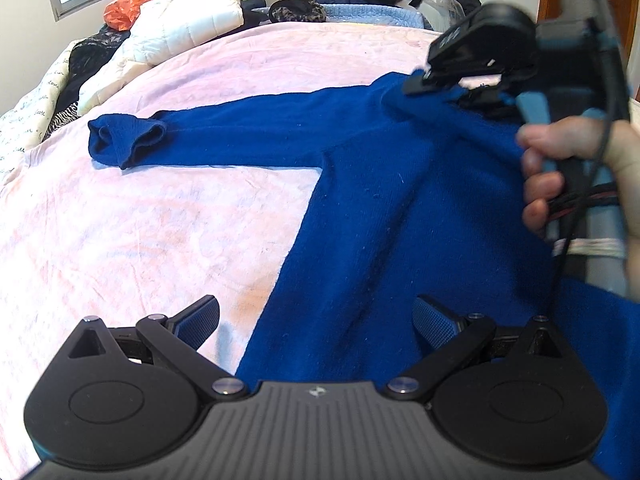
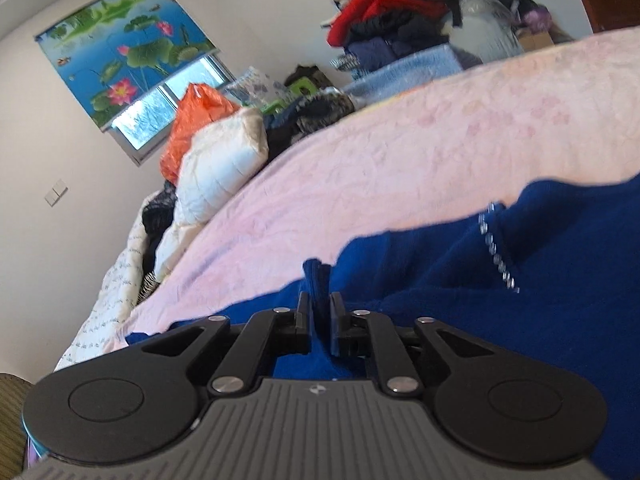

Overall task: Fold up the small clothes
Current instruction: 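Lay the held sleeve across the sweater toward the other sleeve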

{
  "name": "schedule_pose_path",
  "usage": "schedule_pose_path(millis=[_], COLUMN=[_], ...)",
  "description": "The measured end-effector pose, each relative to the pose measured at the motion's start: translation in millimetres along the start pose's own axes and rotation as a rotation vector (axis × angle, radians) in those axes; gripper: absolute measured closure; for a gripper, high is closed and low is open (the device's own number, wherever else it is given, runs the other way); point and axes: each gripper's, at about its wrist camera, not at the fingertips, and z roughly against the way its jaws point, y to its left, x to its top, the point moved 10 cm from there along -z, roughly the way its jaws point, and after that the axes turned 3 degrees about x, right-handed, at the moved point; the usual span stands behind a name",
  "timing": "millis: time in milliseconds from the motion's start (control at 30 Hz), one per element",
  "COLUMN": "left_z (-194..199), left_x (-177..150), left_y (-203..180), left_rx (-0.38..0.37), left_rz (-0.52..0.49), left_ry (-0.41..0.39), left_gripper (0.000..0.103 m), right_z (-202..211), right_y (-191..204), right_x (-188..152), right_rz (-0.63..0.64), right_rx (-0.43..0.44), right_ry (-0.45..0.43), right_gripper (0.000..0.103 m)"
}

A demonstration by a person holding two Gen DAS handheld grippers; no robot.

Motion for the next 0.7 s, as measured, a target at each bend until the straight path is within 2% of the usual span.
schedule_pose_path(millis=[33, 100, 133, 167, 233, 300, 367, 500, 567, 667, 700], left_z=[0, 1, 1, 2, 4, 3, 2, 3, 6, 9, 8], left_x=[0, 0, 0, 0, 2, 3, 3, 5, 9, 16, 19], left_y=[0, 1, 2, 3, 6, 9, 11, 15, 20, 35, 42], left_rx=[0.000, 0.003, 0.005, 0.005, 0.006, 0.006, -0.002, 0.003, 0.018, 0.047, 0.054], left_rz=[0.000, -0.001, -0.003, -0.001, 0.007, 0.024, 0.040, 0.039, 0.027, 0.035, 0.045], left_ry=[0.001, 0.002, 0.002, 0.001, -0.004, -0.002, 0.005, 0.007, -0.012, -0.042, -0.045], left_gripper=[0.000, 0.000, 0.000, 0.000, 0.000, 0.000, 0.000, 0.000, 0.000, 0.000, 0.000], right_z=[-6, -16, -19, -17, -7, 7, 12, -1, 1, 13, 13], right_y=[-2, -4, -3, 1, 15, 26, 28, 18, 21, 33, 35], right_x=[-5, -15, -18, -20, -18, -12, -10, -31, -32, -25, -26], right_rz=[-0.007, -0.021, -0.022, -0.022, -0.002, 0.015, -0.014, -0.045, -0.044, -0.054, -0.028], right_rx=[-0.006, -0.011, -0.002, 0.018, 0.059, 0.097, 0.116, 0.083, 0.078, 0.142, 0.135], right_ry=[0.020, 0.063, 0.073, 0.075, 0.067, 0.035, 0.038, 0.141, 0.123, 0.091, 0.101], right_gripper=[0.087, 0.074, 0.060, 0.051, 0.042, 0.038, 0.029, 0.029, 0.029, 0.028, 0.027])
